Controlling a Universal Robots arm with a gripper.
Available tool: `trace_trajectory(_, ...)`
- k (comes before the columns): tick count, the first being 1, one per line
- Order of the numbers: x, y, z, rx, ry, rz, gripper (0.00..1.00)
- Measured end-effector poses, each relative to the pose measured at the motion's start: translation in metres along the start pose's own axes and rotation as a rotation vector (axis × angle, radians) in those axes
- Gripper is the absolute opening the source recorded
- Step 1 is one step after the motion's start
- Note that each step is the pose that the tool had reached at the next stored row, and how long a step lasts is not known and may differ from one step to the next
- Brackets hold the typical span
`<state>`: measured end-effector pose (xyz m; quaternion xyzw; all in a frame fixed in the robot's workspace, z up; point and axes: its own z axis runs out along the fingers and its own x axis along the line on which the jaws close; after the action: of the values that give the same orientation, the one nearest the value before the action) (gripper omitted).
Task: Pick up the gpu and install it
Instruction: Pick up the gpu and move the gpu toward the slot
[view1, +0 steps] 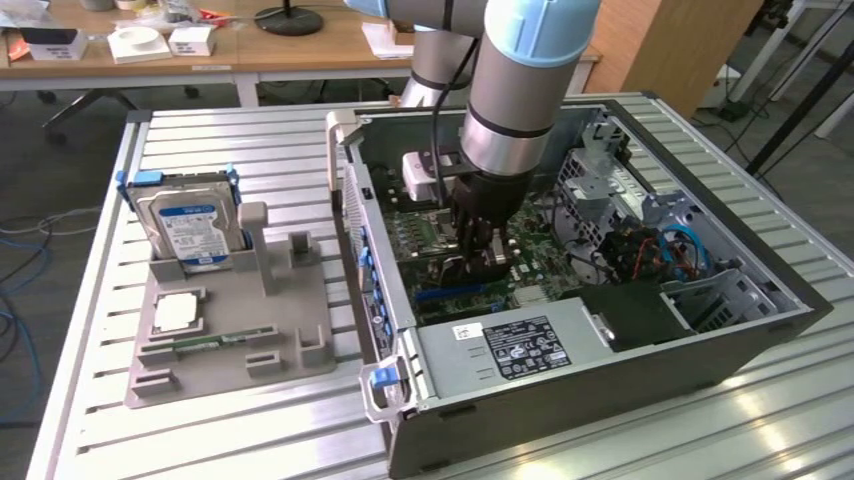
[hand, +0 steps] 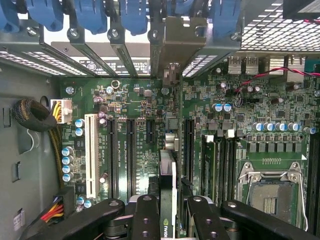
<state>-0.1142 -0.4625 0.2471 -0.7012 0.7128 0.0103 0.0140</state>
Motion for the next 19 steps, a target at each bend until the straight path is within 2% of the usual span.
trace_trajectory(19,0.0001,0.0,0.0017,0.0,0.0,0.0,0.26)
